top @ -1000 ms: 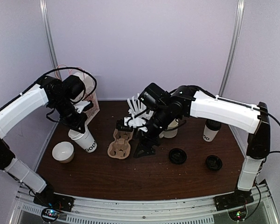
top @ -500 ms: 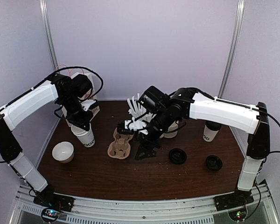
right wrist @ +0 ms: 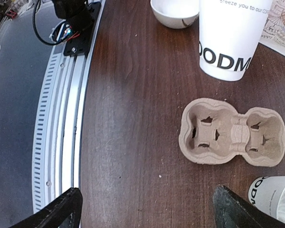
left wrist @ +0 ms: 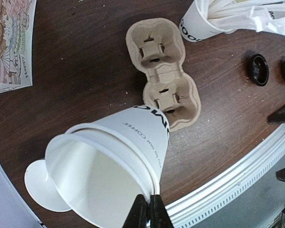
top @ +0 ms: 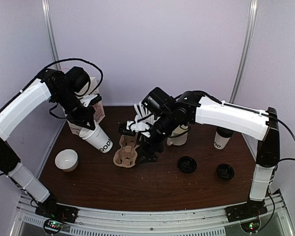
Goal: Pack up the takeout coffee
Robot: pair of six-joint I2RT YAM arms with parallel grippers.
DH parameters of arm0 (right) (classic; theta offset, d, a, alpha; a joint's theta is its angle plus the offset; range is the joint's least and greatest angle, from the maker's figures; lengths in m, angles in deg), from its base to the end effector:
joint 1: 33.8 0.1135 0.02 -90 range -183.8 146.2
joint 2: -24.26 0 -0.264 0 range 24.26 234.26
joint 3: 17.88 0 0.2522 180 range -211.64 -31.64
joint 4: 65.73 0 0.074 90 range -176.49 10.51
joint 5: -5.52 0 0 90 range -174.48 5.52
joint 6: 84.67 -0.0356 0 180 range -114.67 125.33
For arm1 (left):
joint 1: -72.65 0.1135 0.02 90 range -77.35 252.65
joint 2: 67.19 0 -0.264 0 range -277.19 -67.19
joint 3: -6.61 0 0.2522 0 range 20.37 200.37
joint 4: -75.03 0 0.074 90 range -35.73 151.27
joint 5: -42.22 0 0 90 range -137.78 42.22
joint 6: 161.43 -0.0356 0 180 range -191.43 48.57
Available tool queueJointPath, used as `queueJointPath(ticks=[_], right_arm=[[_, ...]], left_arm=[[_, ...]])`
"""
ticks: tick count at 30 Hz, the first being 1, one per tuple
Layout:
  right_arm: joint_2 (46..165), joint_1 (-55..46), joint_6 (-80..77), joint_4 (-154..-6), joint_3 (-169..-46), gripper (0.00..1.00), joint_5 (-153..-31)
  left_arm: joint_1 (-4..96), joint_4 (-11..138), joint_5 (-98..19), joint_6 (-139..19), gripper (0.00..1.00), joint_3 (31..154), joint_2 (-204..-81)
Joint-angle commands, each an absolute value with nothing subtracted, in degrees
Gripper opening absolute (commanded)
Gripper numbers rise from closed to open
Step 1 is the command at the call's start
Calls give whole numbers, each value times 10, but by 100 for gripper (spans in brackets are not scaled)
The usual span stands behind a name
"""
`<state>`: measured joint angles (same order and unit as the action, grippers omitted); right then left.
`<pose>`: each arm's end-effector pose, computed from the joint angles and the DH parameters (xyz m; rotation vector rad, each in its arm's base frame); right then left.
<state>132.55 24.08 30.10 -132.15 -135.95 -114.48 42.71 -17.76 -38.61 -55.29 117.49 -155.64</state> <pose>0.2024 0.3559 0.3194 -1.8688 1.8100 0.8875 0.2421 -0.1460 0.3708 0.3831 2.8354 -0.4049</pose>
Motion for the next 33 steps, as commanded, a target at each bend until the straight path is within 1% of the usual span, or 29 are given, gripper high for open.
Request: queueJointPath(ticks=[1,9,17,23,25,29,31,33], right_arm=[[1355,249,251,-1268,-1398,100,-1145],[1418,256,198,-1231,-1503,99,-1149],[1490,260,178,-1240,-1600,99,-1174],[1515,268,171,-1237,-1616,99,-1182],[1517,268,173,-1238,-1612,94,-1183],[1501,268,188,-1232,-1578,80,-1194],[1488,267,194,-1219,-1545,75,-1195],[1473,267,199,-1208,-1510,73,-1196]], left_arm=[[429,-218,-334,-538,0,1219,-1518],[429,-180,-218,-498,0,1202,-1477],[429,-161,-174,-488,0,1189,-1468],[429,-143,-140,-477,0,1186,-1459],[429,-144,-142,-475,0,1188,-1457],[429,-159,-155,-482,0,1196,-1457],[429,-168,-162,-487,0,1205,-1460],[429,-180,-172,-490,0,1218,-1462]])
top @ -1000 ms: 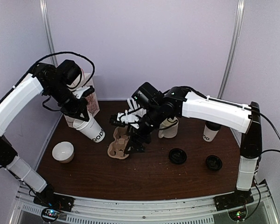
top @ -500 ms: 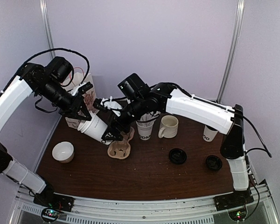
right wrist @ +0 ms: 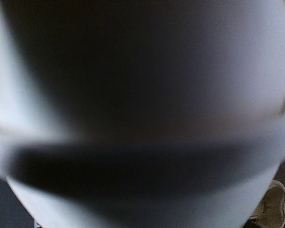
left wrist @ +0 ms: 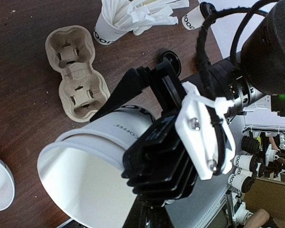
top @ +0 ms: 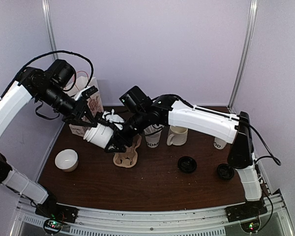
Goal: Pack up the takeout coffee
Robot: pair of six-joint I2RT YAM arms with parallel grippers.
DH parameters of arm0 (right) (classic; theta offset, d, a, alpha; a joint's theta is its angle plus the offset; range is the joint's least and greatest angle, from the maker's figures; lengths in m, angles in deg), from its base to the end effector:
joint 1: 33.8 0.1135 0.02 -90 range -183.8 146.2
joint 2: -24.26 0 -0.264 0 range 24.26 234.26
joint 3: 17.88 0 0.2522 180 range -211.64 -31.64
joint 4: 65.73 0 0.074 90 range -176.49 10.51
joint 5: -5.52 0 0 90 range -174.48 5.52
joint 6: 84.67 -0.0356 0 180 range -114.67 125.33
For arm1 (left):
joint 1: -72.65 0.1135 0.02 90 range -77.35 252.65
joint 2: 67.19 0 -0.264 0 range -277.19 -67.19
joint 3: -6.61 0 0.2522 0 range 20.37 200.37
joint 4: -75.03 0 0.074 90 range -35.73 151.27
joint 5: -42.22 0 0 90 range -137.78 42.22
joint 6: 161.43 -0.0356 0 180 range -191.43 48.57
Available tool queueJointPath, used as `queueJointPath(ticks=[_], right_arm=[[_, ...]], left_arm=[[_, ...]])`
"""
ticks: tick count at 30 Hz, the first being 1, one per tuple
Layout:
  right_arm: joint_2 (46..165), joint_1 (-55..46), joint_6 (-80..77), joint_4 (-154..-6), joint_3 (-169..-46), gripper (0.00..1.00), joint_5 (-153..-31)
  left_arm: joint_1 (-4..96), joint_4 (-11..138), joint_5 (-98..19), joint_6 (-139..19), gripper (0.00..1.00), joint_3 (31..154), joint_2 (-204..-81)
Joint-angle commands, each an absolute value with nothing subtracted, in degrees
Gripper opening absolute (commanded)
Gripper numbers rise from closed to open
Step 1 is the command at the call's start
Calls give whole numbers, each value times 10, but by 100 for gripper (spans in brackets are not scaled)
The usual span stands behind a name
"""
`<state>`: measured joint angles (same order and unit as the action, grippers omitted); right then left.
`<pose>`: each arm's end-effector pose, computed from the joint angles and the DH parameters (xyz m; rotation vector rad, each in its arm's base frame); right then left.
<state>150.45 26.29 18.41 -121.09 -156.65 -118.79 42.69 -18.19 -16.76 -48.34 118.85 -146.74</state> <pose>0.2309 0.4416 0.3113 -1.6850 1.7285 1.0942 0.1951 -0.1336 0.4183 0.3649 2.7317 -1.0053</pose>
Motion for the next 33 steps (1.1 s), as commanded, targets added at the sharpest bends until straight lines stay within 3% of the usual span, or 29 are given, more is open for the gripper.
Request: queueJointPath(ticks=[1,11,25,30,31,33], right_arm=[[1463,267,201,-1200,-1490,72,-1196],[1374,261,229,-1164,-1320,72,-1187],[1312,237,269,-1163,-1218,72,-1227],[1298,229,264,-1166,-1210,73,-1248],[1298,226,256,-1168,-1214,73,-1256],[1296,210,230,-1169,-1225,73,-1296]], left_arm=[[429,-186,-176,-493,0,1226,-1464],[430,-252,-261,-503,0,1315,-1461],[430,-255,-257,-498,0,1344,-1466],[429,-222,-206,-509,0,1293,-1463],[427,-198,-198,-509,7,1268,-1453],[421,-107,-185,-513,35,1177,-1409]])
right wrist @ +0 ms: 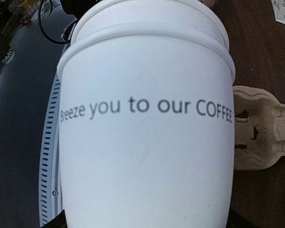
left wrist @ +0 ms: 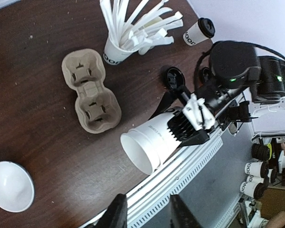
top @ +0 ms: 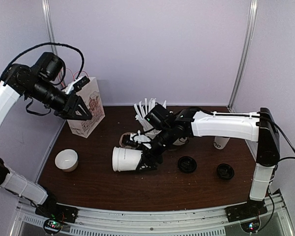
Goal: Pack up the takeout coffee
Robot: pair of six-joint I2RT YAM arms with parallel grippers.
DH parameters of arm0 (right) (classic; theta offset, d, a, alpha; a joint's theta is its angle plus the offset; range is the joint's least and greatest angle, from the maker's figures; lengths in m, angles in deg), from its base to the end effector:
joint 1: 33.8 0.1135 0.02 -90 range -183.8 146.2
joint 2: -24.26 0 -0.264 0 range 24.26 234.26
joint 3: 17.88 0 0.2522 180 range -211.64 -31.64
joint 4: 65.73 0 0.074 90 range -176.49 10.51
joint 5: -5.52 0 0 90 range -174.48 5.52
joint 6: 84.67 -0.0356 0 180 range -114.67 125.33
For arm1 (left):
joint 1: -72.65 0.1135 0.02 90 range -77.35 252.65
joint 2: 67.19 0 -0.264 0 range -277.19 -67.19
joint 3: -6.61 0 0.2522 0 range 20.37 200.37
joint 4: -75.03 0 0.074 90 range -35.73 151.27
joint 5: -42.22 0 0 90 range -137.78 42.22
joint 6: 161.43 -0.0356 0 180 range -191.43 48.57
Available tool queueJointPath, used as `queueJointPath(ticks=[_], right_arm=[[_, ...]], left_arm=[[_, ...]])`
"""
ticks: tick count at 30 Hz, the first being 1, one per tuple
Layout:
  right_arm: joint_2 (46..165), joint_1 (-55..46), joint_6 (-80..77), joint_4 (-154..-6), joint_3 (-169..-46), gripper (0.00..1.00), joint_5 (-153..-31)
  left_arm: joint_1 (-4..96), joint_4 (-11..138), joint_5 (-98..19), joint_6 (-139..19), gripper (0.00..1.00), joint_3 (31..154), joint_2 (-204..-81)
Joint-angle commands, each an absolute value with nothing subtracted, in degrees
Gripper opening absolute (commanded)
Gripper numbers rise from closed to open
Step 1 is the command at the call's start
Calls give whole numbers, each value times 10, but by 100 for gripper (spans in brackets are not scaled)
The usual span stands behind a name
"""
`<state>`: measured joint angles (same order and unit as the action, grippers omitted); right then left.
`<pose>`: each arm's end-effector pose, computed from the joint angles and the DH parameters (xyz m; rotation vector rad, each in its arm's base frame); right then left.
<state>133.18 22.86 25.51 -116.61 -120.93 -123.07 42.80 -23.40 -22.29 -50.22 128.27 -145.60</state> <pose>0.2081 0.3567 0.2523 -1.8199 1.8592 1.1022 0.1756 -0.1184 0.4578 0.3857 2.6189 -0.8958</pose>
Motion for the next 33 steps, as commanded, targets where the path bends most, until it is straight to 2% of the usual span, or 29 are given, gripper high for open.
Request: queueJointPath(ticks=[1,3,5,9,16,19,26,33], right_arm=[[1294,202,215,-1168,-1230,73,-1313],[1292,191,187,-1166,-1240,74,-1337],[1292,183,171,-1165,-1252,73,-1353],[1295,175,139,-1156,-1270,74,-1368],[1311,164,98,-1133,-1296,74,-1396],[1314,164,94,-1132,-1302,75,-1405],[1315,164,87,-1126,-1299,75,-1407],[1315,163,88,-1122,-1292,75,-1412]], left_arm=[[419,-55,-178,-512,45,1132,-1384],[418,51,-165,-492,59,1043,-1337],[416,146,-148,-469,67,970,-1303],[395,261,-116,-445,69,891,-1282],[358,287,-110,-452,68,868,-1310],[356,296,-107,-456,66,862,-1319],[356,320,-60,-451,39,861,-1339],[356,305,-49,-460,39,873,-1324]])
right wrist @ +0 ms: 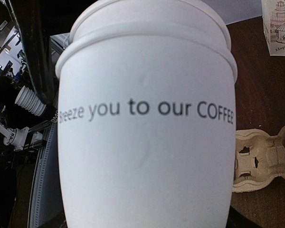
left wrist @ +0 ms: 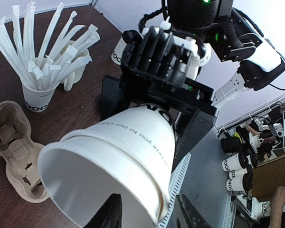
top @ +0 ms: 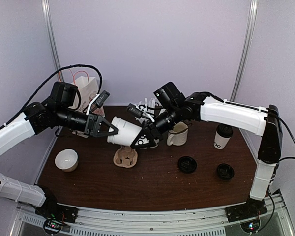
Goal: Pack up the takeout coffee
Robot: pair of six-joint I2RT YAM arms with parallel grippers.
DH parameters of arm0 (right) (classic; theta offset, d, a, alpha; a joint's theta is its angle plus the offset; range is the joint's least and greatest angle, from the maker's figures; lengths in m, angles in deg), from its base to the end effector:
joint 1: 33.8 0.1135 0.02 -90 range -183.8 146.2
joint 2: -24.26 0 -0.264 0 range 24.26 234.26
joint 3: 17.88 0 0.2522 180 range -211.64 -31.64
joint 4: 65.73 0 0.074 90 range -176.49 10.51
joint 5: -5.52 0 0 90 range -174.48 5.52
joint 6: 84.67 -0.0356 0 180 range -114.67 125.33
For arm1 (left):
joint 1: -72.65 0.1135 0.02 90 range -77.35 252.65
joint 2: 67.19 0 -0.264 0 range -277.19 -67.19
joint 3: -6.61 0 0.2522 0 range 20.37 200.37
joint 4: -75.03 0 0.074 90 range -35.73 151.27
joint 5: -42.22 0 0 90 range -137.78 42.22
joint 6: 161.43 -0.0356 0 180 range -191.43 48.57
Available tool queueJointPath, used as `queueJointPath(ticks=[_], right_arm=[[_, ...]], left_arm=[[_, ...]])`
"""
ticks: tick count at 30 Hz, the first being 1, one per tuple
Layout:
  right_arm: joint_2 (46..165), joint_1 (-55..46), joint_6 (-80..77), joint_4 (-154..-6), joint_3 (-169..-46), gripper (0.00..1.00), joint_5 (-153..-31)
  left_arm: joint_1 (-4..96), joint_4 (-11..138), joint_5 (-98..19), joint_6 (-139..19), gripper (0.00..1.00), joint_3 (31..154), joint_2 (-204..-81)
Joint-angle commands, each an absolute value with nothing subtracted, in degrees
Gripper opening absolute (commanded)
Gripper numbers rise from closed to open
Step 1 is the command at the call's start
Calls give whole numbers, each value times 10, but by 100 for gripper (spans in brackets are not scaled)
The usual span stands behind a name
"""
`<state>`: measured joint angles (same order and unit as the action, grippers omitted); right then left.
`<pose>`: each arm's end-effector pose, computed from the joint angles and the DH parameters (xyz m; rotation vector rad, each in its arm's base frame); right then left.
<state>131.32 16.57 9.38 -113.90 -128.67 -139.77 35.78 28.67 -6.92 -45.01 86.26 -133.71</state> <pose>0.2431 0.3394 0.3163 -1.5344 1.8538 1.5200 0.1819 -0.1655 0.3576 0.6653 2.2311 -1.3708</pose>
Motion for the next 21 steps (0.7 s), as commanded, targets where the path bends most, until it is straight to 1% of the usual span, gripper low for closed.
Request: queueJointPath(ticks=[1,2,3,6,8,10,13,18,21], right_arm=[[1315,162,88,-1122,-1291,76,-1413],[1314,162,88,-1121,-1290,76,-1415],[1314,162,88,-1120,-1290,76,-1416],[1313,162,88,-1119,-1289,76,-1417],[1311,161,88,-1118,-1287,76,-1417],[1311,161,86,-1113,-1283,76,-1417],[1309,161,84,-1110,-1277,76,-1417],[1308,160,85,-1105,-1270,77,-1419],[1306,160,84,-1101,-1266,77,-1421]], left_arm=[[356,298,-50,-465,44,875,-1322],[356,293,-53,-468,47,876,-1320],[356,292,-53,-470,46,875,-1318],[356,294,-46,-463,34,875,-1319],[356,305,-28,-455,28,873,-1322],[356,322,-16,-442,26,870,-1322],[356,324,-6,-439,21,875,-1322],[356,316,3,-441,17,885,-1314],[356,312,4,-441,11,887,-1310]])
